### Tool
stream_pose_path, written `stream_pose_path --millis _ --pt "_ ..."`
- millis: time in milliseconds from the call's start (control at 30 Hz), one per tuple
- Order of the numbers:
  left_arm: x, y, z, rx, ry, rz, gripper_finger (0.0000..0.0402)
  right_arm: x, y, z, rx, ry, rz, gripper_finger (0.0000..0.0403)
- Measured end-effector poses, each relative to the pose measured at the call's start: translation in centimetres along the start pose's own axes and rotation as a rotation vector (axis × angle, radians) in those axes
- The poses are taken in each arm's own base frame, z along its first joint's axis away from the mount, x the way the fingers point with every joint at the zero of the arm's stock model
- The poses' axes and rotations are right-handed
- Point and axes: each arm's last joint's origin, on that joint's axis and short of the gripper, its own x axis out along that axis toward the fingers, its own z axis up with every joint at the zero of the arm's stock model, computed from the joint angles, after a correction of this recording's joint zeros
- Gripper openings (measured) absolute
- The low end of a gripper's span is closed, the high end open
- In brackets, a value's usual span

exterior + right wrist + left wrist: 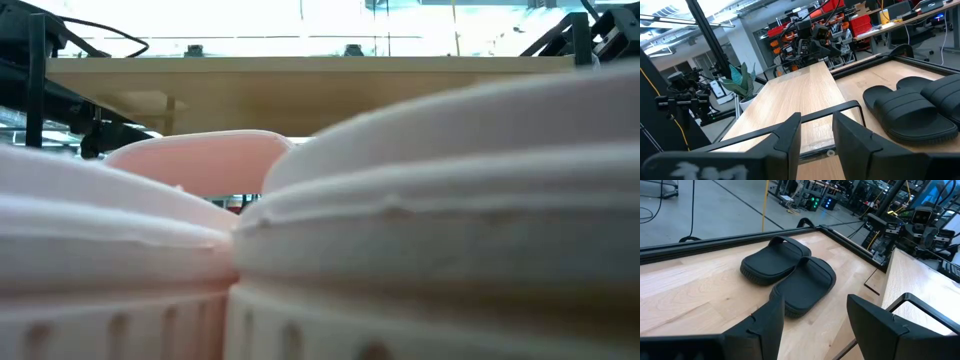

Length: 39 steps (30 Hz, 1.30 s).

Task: Pick and place slides into the shelf

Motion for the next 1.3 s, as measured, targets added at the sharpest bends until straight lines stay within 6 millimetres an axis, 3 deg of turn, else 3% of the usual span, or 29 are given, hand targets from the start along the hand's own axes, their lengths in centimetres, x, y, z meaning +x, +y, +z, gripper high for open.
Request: stream_pose_path --millis 867,933,1100,1300 --pt "0.0 0.0 0.0 0.0 0.0 0.0 0.0212 0.0 0.1 0.2 -0.01 -0.019 0.002 0.0105" --pt "0.0 0.0 0.0 0.0 0.0 0.0 0.0212 0.0 0.2 0.6 0.005 -0.066 0.001 0.0105" --pt "0.0 0.0 0.0 0.0 0.0 0.0 0.0212 -0.4 1.1 2.7 0.306 -0.278 0.108 0.0105" --pt "0.0 0.0 0.0 0.0 0.0 0.0 0.0212 -3.1 4.0 6.3 0.099 -0.729 0.409 0.0105"
